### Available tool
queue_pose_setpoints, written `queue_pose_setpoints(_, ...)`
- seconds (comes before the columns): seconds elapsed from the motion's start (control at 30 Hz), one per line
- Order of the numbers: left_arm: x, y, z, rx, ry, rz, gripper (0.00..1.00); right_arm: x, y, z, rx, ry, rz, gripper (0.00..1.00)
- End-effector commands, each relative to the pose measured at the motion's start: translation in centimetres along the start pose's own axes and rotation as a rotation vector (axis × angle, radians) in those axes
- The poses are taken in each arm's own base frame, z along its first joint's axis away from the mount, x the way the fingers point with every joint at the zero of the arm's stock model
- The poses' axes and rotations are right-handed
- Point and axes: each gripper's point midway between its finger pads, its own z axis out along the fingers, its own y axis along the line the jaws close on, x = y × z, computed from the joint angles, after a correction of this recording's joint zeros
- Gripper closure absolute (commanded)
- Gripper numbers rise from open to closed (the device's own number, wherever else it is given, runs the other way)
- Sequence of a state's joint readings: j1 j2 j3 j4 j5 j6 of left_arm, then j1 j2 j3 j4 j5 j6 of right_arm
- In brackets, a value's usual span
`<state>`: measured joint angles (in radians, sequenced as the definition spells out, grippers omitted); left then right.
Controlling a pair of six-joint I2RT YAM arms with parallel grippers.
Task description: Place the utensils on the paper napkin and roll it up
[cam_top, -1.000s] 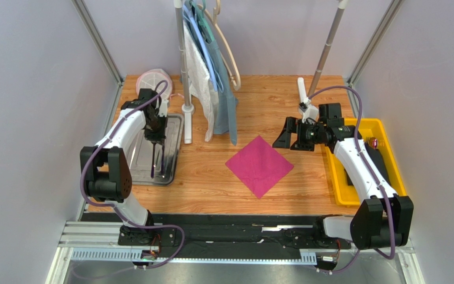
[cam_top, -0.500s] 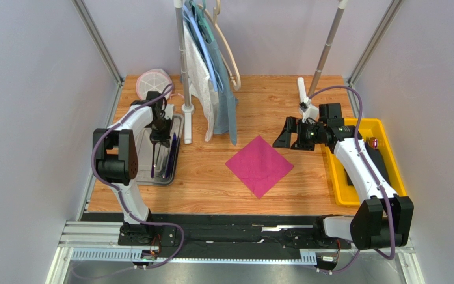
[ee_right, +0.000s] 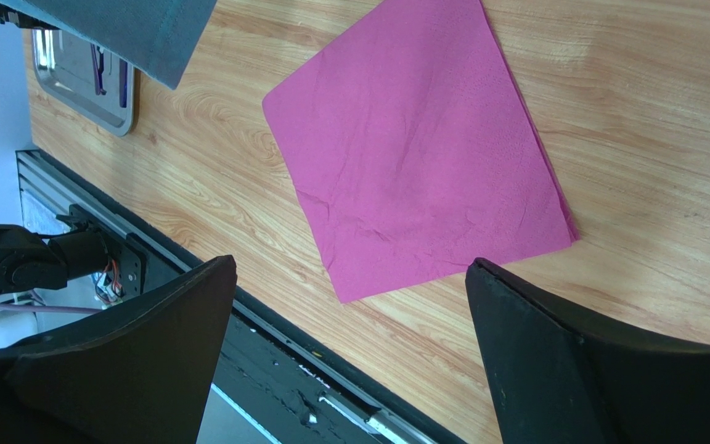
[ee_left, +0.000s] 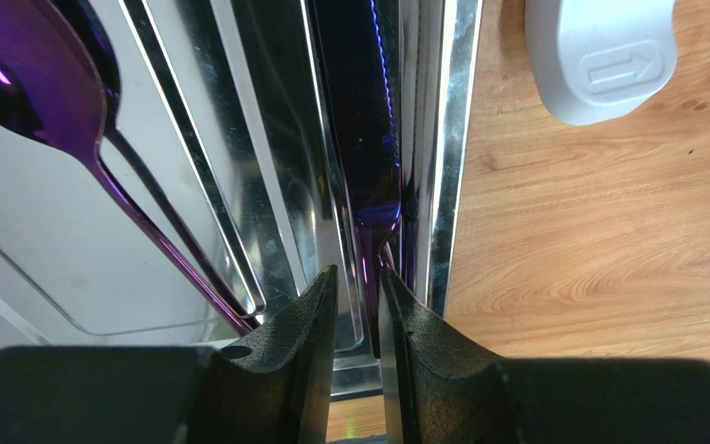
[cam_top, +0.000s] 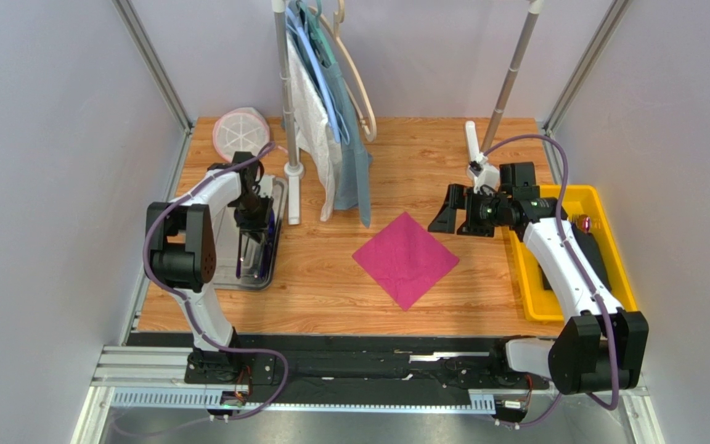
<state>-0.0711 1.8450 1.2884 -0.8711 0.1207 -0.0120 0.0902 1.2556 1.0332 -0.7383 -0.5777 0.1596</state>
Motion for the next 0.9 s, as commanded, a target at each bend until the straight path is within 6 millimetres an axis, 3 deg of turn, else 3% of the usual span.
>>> queue_pose_setpoints(0.0, 0.5, -0.5, -0.5, -0.040, 0.000, 0.044, 0.69, -0.4, 0.1, -0.4, 0.011, -0.025, -0.033, 0.00)
queue_pose_setpoints(0.63, 0.9, 0.9, 3.1, -0.161, 0.058, 0.018, 0.67, -0.6, -0.4, -0.6, 0.046, -0.023, -0.035, 0.00)
queue_pose_setpoints(0.7, 0.8, 1.1, 3.0, -0.179, 0.053, 0.011, 0.66, -0.6, -0.5, -0.6, 0.049, -0.023, -0.035, 0.00)
queue_pose_setpoints(0.77, 0.7, 1.1, 3.0, -0.179, 0.059, 0.008, 0.53, -0.7, -0.5, -0.6, 0.049, -0.022, -0.034, 0.00)
queue_pose_setpoints(0.87, 1.0, 0.9, 3.0, -0.169, 0.067, 0.002, 0.53, -0.7, -0.5, -0.6, 0.051, -0.022, -0.032, 0.00)
